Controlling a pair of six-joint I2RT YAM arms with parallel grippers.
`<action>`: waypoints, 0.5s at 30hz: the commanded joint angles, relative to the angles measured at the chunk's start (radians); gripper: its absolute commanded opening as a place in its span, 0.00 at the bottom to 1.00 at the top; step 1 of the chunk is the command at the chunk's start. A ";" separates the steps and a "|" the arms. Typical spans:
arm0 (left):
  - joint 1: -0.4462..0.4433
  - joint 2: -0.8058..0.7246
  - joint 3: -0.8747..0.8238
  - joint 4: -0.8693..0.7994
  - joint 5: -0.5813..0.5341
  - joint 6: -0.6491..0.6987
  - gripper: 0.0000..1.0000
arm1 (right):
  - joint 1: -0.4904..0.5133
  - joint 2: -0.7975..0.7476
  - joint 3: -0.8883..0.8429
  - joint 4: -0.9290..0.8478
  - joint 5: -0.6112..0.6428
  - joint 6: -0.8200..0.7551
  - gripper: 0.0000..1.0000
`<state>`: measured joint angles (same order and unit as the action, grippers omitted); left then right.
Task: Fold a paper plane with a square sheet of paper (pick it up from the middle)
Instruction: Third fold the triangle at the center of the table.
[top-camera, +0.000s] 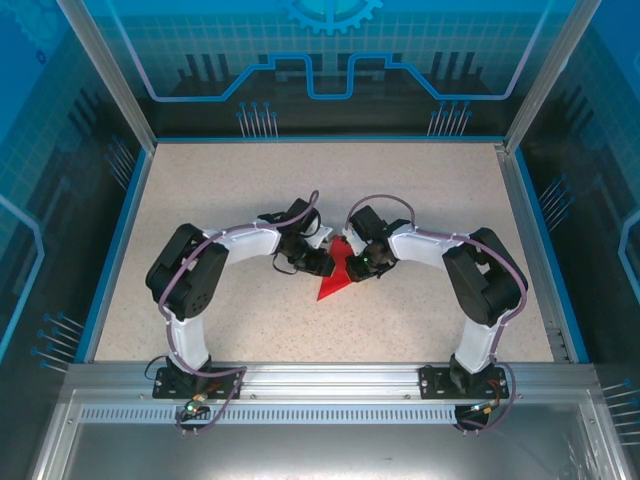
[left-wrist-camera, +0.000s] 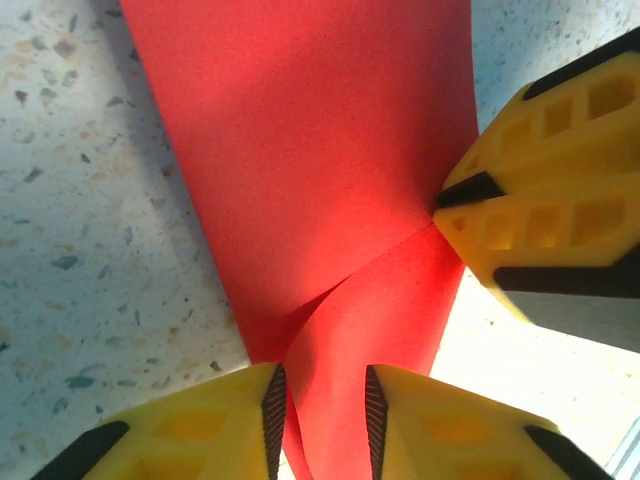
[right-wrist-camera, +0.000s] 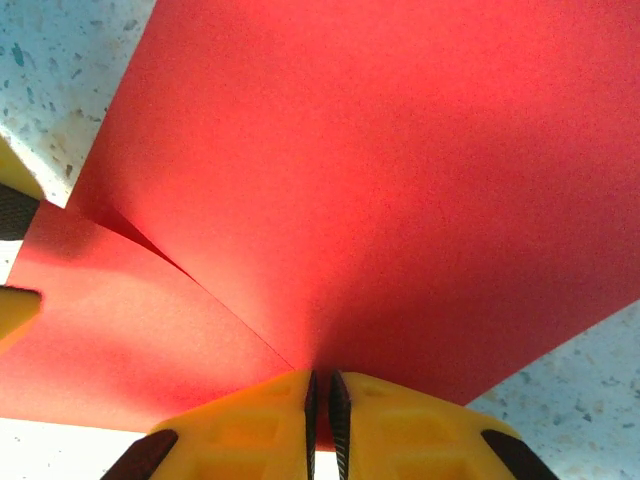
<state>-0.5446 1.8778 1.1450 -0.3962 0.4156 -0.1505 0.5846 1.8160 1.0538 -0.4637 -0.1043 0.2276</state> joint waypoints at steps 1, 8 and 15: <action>0.011 -0.071 0.022 -0.080 -0.026 -0.051 0.35 | 0.029 0.072 -0.046 -0.085 0.031 0.007 0.15; -0.009 -0.198 -0.076 -0.019 -0.012 -0.206 0.38 | 0.029 0.080 -0.044 -0.081 0.021 0.009 0.15; -0.047 -0.136 -0.137 0.086 0.019 -0.252 0.26 | 0.029 0.077 -0.038 -0.086 0.017 0.006 0.15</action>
<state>-0.5747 1.7031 1.0298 -0.3504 0.4057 -0.3676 0.5846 1.8179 1.0554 -0.4644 -0.1047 0.2276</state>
